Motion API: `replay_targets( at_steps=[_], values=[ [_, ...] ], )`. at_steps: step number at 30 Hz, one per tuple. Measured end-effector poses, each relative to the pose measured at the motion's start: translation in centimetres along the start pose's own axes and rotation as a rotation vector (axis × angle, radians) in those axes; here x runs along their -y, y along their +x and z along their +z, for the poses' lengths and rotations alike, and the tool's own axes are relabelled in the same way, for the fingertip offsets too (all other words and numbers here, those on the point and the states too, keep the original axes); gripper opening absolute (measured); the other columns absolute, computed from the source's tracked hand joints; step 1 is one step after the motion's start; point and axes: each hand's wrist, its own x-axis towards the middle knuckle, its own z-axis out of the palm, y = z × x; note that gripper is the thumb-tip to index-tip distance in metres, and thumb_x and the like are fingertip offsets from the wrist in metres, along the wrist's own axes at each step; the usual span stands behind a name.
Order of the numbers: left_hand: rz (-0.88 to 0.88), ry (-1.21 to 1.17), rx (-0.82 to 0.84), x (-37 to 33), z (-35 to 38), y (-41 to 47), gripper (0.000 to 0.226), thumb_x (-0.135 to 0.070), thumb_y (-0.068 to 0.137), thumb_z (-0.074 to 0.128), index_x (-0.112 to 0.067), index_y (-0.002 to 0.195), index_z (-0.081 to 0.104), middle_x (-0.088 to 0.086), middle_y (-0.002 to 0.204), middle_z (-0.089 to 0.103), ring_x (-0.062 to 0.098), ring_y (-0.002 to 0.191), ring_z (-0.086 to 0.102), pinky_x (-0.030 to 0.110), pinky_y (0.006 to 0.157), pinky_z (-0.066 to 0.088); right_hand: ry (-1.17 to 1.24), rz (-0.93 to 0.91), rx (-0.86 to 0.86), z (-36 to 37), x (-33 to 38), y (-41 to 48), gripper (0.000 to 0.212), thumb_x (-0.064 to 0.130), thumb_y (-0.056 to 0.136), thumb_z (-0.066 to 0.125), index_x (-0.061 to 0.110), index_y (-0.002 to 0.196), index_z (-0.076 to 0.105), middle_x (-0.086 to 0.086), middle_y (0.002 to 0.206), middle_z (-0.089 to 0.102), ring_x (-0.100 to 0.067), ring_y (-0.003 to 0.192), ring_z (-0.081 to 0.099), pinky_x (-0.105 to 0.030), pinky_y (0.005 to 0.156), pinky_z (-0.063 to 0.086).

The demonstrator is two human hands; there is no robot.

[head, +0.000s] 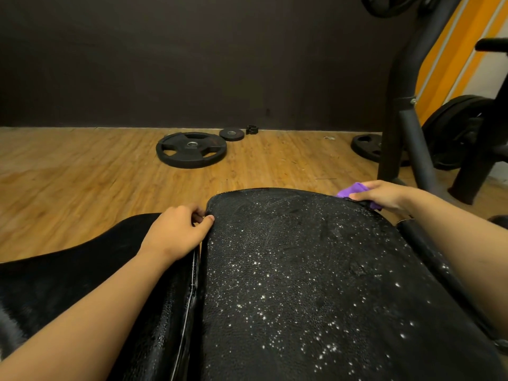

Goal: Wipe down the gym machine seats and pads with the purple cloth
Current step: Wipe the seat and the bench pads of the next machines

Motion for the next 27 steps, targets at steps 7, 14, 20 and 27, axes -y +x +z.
replay_targets(
  at_steps=[7, 14, 20, 27],
  values=[
    [0.006, -0.01, -0.007, 0.0, 0.0, -0.1, 0.022, -0.044, 0.091, 0.055, -0.025, 0.093, 0.064, -0.013, 0.081, 0.064, 0.008, 0.079, 0.059, 0.032, 0.072, 0.049, 0.065, 0.036, -0.104, -0.3, -1.6, -0.9, 0.025, 0.019, 0.096, 0.056, 0.015, 0.121, 0.06, -0.012, 0.109, 0.063, -0.023, 0.095, 0.056, -0.034, 0.081, 0.042],
    [0.01, -0.018, -0.008, 0.3, 0.1, 0.1, 0.02, -0.045, 0.091, 0.055, -0.027, 0.091, 0.063, -0.014, 0.08, 0.063, 0.007, 0.079, 0.059, 0.03, 0.068, 0.046, 0.003, 0.035, -0.202, -0.1, -2.5, -1.9, 0.035, 0.022, 0.097, 0.055, 0.01, 0.129, 0.054, -0.02, 0.119, 0.06, -0.024, 0.092, 0.053, -0.032, 0.073, 0.043],
    [0.008, -0.029, -0.009, 0.4, 0.1, 0.2, 0.019, -0.045, 0.09, 0.056, -0.026, 0.089, 0.062, -0.013, 0.079, 0.064, 0.007, 0.077, 0.059, 0.029, 0.064, 0.043, -0.164, 0.019, -0.261, -0.6, -3.0, -3.6, 0.02, 0.018, 0.095, 0.058, 0.002, 0.107, 0.06, -0.018, 0.097, 0.063, -0.02, 0.075, 0.057, -0.028, 0.063, 0.042],
    [0.003, -0.03, -0.012, 0.2, 0.1, 0.1, 0.018, -0.044, 0.09, 0.057, -0.026, 0.089, 0.062, -0.012, 0.079, 0.064, 0.009, 0.077, 0.061, 0.032, 0.068, 0.048, -0.331, -0.07, -0.404, -0.1, -2.3, -5.3, 0.02, 0.027, 0.089, 0.066, 0.009, 0.097, 0.065, -0.011, 0.087, 0.066, -0.024, 0.084, 0.061, -0.035, 0.073, 0.044]
  ],
)
